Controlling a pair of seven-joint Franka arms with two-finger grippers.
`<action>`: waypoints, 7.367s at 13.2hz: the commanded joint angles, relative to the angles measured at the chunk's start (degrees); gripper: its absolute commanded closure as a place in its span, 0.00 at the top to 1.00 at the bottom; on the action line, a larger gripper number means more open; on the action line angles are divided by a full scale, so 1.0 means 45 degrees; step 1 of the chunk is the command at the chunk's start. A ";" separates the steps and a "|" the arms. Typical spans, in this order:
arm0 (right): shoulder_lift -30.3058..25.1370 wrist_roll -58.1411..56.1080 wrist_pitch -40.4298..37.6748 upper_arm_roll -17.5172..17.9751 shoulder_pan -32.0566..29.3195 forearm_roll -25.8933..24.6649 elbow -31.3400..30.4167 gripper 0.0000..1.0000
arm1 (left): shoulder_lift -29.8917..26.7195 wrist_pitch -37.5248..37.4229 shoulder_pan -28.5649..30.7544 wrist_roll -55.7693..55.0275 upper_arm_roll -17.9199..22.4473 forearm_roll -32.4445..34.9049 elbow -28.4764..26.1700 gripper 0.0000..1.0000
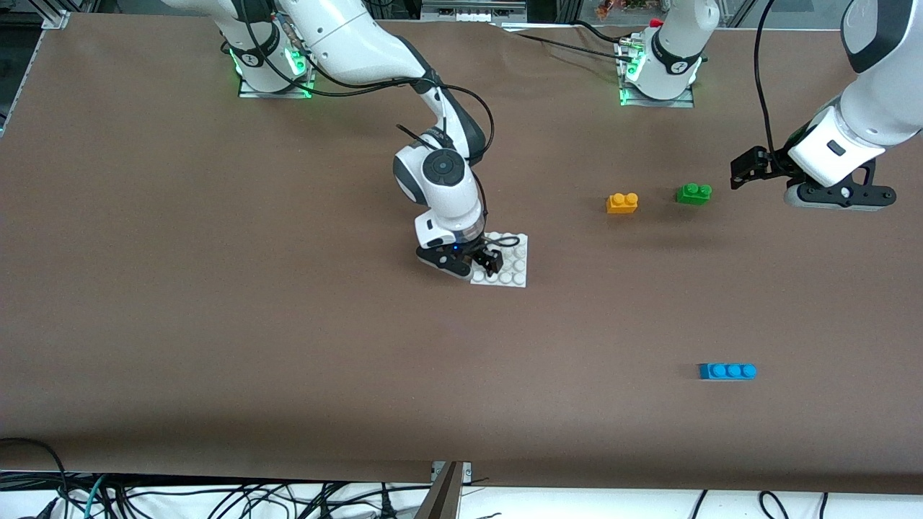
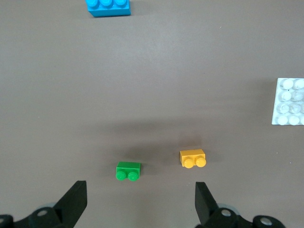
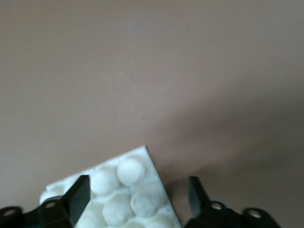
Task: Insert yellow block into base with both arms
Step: 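Release the base plate and withdraw the right gripper toward its rest, then lower the left gripper over the yellow block while the right gripper retracts, then close the left gripper on the yellow block, then lift and carry the yellow block with the left gripper to the base plate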
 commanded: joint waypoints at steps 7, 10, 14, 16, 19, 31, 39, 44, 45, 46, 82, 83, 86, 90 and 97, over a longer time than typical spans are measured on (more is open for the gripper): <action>-0.3308 -0.8780 -0.6774 -0.0830 -0.3458 0.0262 -0.0070 1.00 | -0.0071 -0.0258 0.0048 -0.0085 -0.0117 -0.0070 0.0137 1.00; -0.4850 -1.1570 -0.7791 -0.2214 -0.3558 0.0282 -0.1142 1.00 | 0.0008 -0.0684 0.0009 -0.0162 -0.0758 -0.0345 0.0059 1.00; -0.6920 -1.3296 -1.0445 -0.3973 -0.3539 0.0282 -0.1282 1.00 | 0.0338 -0.0903 0.0009 -0.1001 -0.1814 -0.0345 -0.0468 0.99; -0.8052 -1.3573 -1.1521 -0.4638 -0.3539 0.0262 -0.1282 1.00 | 0.0399 0.0164 0.0009 -0.1237 -0.1856 -0.0364 -0.1652 1.00; -0.8935 -1.3593 -1.1856 -0.4797 -0.3539 0.0087 -0.1302 1.00 | 0.0242 0.2044 0.0009 -0.1334 -0.2671 -0.0754 -0.3707 1.00; -1.0949 -1.4101 -1.1857 0.2366 -1.0603 -0.1808 -0.3001 1.00 | 0.1002 1.1182 0.0009 -0.2351 -0.4180 -0.0794 -0.9764 1.00; -1.0734 -1.4158 -1.1956 0.2351 -1.0804 -0.2062 -0.2201 1.00 | 0.1824 1.2203 0.0009 -0.2585 -0.4160 -0.0697 -0.9766 1.00; -1.0695 -1.3983 -1.1858 0.2409 -1.0687 -0.2627 -0.2084 1.00 | 0.1960 1.2435 0.0047 -0.2585 -0.4121 -0.0638 -0.9785 1.00; -1.0502 -1.3964 -1.1664 0.2429 -1.0687 -0.2628 -0.2083 1.00 | 0.2173 1.2728 0.0067 -0.2585 -0.4121 -0.0638 -0.9785 1.00; -1.0132 -1.3964 -1.1643 0.2449 -1.0668 -0.2590 -0.2083 1.00 | 0.2311 1.3001 0.0067 -0.2585 -0.4121 -0.0638 -0.9824 1.00; -1.0148 -1.3944 -1.1486 0.2195 -1.0374 -0.1984 -0.1654 1.00 | 0.7019 0.6988 -0.1045 -0.4437 -0.4746 0.1431 0.1366 0.19; -1.0148 -1.3944 -1.1506 0.2195 -1.0374 -0.1984 -0.1654 1.00 | 0.7116 0.6988 -0.1220 -0.4731 -0.4746 0.1529 0.1386 0.19; -1.0148 -1.3944 -1.1506 0.2195 -1.0394 -0.1984 -0.1654 1.00 | 0.7214 0.6988 -0.1534 -0.4909 -0.4707 0.1530 0.1387 0.19; -1.0148 -1.3944 -1.1525 0.2195 -1.0374 -0.1984 -0.1654 1.00 | 0.7215 0.6988 -0.1534 -0.4929 -0.4707 0.1530 0.1387 0.17; -1.0148 -1.3925 -1.1467 0.2195 -1.0374 -0.1984 -0.1654 1.00 | 0.7780 0.7066 -0.2568 -0.5961 -0.4688 0.2091 0.1406 0.17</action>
